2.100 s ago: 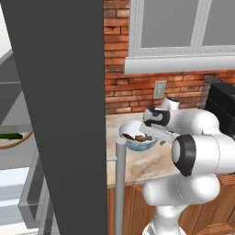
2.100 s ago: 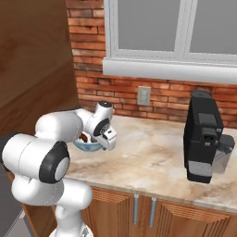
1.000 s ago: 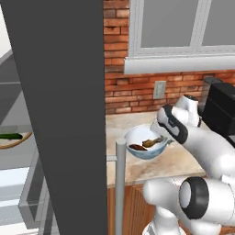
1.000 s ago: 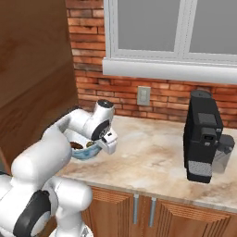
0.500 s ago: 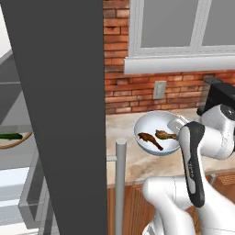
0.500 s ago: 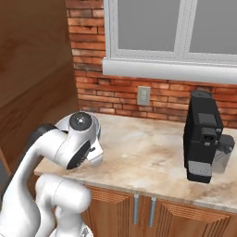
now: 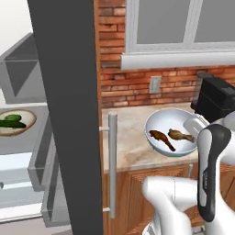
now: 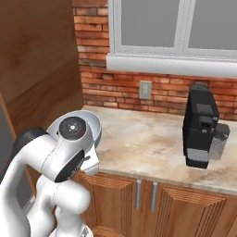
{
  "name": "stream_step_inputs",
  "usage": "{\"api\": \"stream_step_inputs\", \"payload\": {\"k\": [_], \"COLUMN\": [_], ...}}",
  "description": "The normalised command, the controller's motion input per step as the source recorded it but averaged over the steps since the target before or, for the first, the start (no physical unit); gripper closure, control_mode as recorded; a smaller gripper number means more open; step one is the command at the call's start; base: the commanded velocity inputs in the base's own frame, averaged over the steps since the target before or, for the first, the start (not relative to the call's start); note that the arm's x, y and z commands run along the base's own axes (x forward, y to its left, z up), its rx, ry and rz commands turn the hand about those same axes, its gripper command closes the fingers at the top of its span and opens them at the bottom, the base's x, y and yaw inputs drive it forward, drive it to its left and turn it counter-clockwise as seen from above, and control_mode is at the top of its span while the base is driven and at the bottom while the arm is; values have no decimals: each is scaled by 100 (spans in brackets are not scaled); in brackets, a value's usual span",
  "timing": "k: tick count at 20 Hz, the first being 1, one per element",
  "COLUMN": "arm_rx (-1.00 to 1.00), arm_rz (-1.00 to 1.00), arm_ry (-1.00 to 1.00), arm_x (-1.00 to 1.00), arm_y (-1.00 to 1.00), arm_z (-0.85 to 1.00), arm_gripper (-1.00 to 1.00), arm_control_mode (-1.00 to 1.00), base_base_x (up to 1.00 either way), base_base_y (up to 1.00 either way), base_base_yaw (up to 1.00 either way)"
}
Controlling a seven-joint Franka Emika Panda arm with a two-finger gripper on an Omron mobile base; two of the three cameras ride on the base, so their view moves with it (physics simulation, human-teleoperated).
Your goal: Place the bowl with the cucumber and avocado on the second highest shelf of the fridge. Place the bowl with the chicken drumsticks on the top shelf of the fridge.
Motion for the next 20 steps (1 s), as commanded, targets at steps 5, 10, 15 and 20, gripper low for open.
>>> {"api": "stream_step_inputs", "payload": {"k": [5, 10, 15, 20], "arm_rx": [0, 0, 0, 0], "arm_rz": [0, 0, 0, 0], "arm_ry": [0, 0, 0, 0], "arm_x": [0, 0, 0, 0], "arm_y": [0, 0, 0, 0], "arm_z": [0, 0, 0, 0], "arm_gripper": [100, 100, 100, 100], "arm_control_mode": [100, 100, 100, 100], "base_base_x": [-100, -100, -100, -43], "base_base_y": [0, 28, 97, 100], "base_base_yaw": [0, 7, 22, 35]}}
